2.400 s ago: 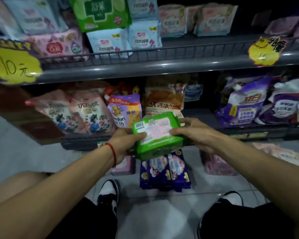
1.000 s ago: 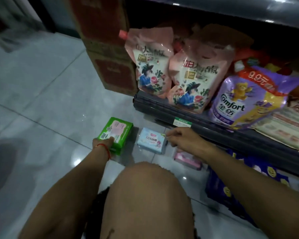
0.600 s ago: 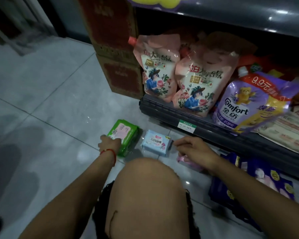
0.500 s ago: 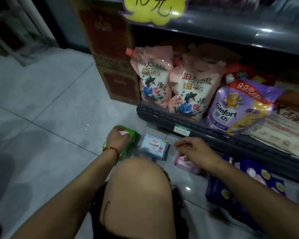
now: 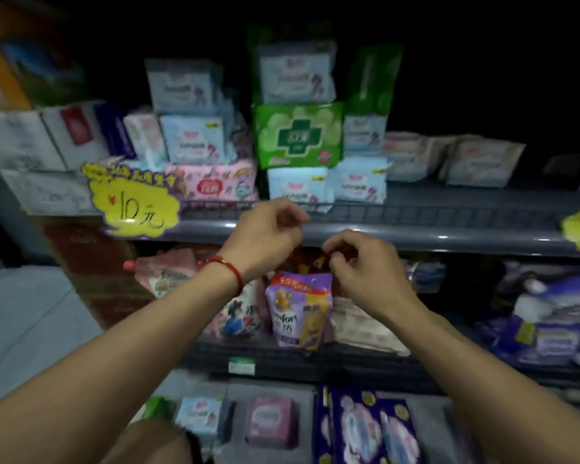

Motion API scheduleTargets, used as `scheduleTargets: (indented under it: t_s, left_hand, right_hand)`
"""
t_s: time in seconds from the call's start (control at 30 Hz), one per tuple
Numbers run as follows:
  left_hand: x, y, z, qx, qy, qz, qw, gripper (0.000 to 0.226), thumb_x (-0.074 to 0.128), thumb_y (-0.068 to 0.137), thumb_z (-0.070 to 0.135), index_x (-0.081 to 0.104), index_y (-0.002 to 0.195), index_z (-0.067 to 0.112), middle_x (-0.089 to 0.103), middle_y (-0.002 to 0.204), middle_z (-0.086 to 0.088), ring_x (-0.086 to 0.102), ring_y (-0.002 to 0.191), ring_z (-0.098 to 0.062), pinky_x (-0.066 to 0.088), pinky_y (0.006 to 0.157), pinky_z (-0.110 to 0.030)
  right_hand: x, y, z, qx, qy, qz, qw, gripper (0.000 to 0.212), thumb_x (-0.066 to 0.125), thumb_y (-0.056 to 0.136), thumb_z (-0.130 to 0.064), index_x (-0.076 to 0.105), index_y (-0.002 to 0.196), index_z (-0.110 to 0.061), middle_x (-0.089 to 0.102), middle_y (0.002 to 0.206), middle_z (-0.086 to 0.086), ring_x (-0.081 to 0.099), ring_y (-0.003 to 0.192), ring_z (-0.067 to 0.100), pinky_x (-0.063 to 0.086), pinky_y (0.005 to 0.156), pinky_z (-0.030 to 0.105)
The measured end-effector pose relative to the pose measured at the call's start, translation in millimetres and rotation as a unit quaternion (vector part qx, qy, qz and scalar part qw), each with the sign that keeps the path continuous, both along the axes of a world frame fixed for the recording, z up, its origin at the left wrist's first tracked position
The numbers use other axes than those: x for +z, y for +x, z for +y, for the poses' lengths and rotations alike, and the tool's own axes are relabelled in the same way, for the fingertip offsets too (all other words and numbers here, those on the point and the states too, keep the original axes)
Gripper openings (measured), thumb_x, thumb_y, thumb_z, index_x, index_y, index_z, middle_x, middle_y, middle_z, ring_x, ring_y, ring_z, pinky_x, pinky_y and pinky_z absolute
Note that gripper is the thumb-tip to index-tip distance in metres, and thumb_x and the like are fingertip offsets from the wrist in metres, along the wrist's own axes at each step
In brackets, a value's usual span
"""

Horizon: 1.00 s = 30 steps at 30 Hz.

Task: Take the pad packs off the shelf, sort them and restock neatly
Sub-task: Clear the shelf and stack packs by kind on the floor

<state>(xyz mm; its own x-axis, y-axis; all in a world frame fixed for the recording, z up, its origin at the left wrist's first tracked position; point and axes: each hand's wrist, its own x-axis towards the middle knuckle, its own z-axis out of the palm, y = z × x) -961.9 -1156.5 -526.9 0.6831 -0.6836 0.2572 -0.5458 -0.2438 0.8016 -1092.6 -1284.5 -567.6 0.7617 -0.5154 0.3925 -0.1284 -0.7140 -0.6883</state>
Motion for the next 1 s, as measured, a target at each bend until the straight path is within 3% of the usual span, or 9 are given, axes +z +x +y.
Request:
scheduleTargets:
  t_s: [0.1, 0.23, 0.37, 0.5, 0.6, 0.67, 0.73, 0.8, 1.0]
  left_hand:
    - [30, -8, -45, 0.014, -0.01, -0.088, 0.996, 0.026, 0.066, 0.075, 0.018, 0.07, 0.101, 0.02, 0.069, 0.1, 0.005, 0.065, 0.086, -0.008, 0.052, 0.08, -0.022]
    - [51, 16, -79, 0.136, -0.032, -0.182, 0.973, 0.045, 0.073, 0.08, 0.014, 0.057, 0.121, 0.017, 0.05, 0.126, -0.008, 0.051, 0.117, -0.027, 0.042, 0.099, -0.032]
    - [69, 57, -86, 0.267, -0.075, -0.149, 0.949, 0.082, 0.08, 0.075, 0.025, 0.034, 0.142, 0.018, 0.031, 0.138, -0.013, 0.035, 0.129, -0.032, 0.039, 0.107, -0.038]
    - [80, 88, -85, 0.252, -0.099, -0.102, 0.957, 0.099, 0.085, 0.074, 0.043, 0.023, 0.15, 0.028, 0.029, 0.147, -0.014, 0.034, 0.137, -0.036, 0.034, 0.112, -0.045]
    - [88, 107, -89, 0.229, -0.112, -0.088, 0.963, 0.108, 0.084, 0.075, 0.05, 0.017, 0.156, 0.023, 0.033, 0.155, -0.011, 0.034, 0.143, -0.03, 0.033, 0.115, -0.043]
    - [94, 119, -93, 0.209, -0.118, -0.082, 0.967, 0.103, 0.082, 0.075, 0.053, 0.026, 0.155, 0.022, 0.052, 0.142, -0.001, 0.05, 0.131, -0.021, 0.043, 0.112, -0.04]
    - [100, 127, -96, 0.197, -0.107, -0.078, 0.971, 0.08, 0.078, 0.076, 0.05, 0.046, 0.143, 0.021, 0.066, 0.121, 0.006, 0.064, 0.11, -0.016, 0.053, 0.1, -0.038]
    - [105, 129, -98, 0.2, -0.106, -0.092, 0.97, 0.058, 0.076, 0.082, 0.044, 0.057, 0.131, 0.02, 0.07, 0.114, 0.005, 0.068, 0.102, -0.017, 0.056, 0.095, -0.04]
    - [113, 111, -86, 0.166, -0.2, -0.111, 0.959, 0.044, 0.074, 0.087, 0.041, 0.051, 0.119, 0.021, 0.067, 0.112, 0.007, 0.066, 0.103, -0.012, 0.056, 0.092, -0.038]
  right_hand:
    - [31, -19, -39, -0.053, -0.01, -0.054, 0.997, 0.016, 0.065, 0.087, -0.009, 0.072, 0.096, -0.021, 0.072, 0.093, -0.006, 0.064, 0.079, 0.007, 0.052, 0.08, 0.028]
    - [51, -15, -80, -0.067, 0.006, -0.053, 0.996, 0.023, 0.064, 0.092, -0.013, 0.069, 0.114, -0.02, 0.069, 0.098, -0.005, 0.063, 0.089, 0.008, 0.055, 0.086, 0.036]
    - [76, 24, -102, -0.046, -0.01, -0.04, 0.998, 0.039, 0.065, 0.096, -0.02, 0.058, 0.134, -0.018, 0.06, 0.122, -0.003, 0.056, 0.105, 0.012, 0.05, 0.09, 0.034]
    - [112, 72, -117, -0.061, -0.027, -0.065, 0.996, 0.053, 0.067, 0.095, -0.027, 0.05, 0.144, -0.016, 0.057, 0.137, 0.006, 0.056, 0.122, 0.023, 0.046, 0.1, 0.033]
    - [139, 108, -111, -0.032, -0.031, -0.078, 0.996, 0.063, 0.068, 0.095, -0.036, 0.042, 0.15, -0.019, 0.053, 0.147, 0.006, 0.051, 0.134, 0.025, 0.045, 0.107, 0.036]
    - [151, 131, -104, -0.008, -0.009, -0.082, 0.997, 0.062, 0.069, 0.094, -0.041, 0.044, 0.148, -0.021, 0.059, 0.141, 0.004, 0.057, 0.127, 0.025, 0.048, 0.098, 0.032]
    - [160, 152, -97, 0.004, 0.031, -0.088, 0.996, 0.049, 0.069, 0.095, -0.039, 0.052, 0.137, -0.02, 0.067, 0.125, 0.004, 0.065, 0.113, 0.025, 0.048, 0.084, 0.027]
    - [166, 165, -92, -0.018, 0.049, -0.116, 0.992, 0.042, 0.071, 0.094, -0.036, 0.057, 0.129, -0.017, 0.07, 0.119, 0.006, 0.067, 0.106, 0.027, 0.05, 0.082, 0.028]
    - [171, 146, -92, -0.051, 0.036, -0.191, 0.98, 0.04, 0.075, 0.09, -0.036, 0.06, 0.122, -0.016, 0.071, 0.113, 0.001, 0.066, 0.099, 0.018, 0.051, 0.081, 0.028]
